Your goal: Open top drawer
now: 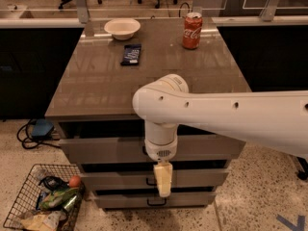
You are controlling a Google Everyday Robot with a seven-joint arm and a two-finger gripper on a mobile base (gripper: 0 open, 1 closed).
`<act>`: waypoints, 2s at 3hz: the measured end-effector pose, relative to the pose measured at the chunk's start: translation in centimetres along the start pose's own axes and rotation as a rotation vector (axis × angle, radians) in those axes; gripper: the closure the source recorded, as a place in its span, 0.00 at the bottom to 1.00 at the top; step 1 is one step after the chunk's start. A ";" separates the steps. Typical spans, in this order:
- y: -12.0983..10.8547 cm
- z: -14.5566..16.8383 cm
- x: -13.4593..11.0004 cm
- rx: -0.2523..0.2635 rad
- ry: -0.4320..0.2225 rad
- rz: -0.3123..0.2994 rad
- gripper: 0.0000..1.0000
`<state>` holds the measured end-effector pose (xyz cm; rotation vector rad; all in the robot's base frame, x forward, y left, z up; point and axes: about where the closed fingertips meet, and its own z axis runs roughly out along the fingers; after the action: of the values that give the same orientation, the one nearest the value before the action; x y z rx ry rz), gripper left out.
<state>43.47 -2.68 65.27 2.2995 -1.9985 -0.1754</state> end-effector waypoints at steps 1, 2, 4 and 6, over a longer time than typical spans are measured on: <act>0.1 0.0 0.0 0.000 0.001 0.000 0.40; 0.1 0.0 0.1 0.001 0.003 0.000 0.64; 0.2 0.0 0.1 0.001 0.004 0.000 1.00; 0.5 -0.2 0.1 0.013 0.010 0.001 1.00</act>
Offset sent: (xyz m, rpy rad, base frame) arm -0.0004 -0.0004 0.0001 -0.0011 -0.0005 0.0003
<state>43.07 -2.84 65.52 2.3024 -2.0027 -0.1513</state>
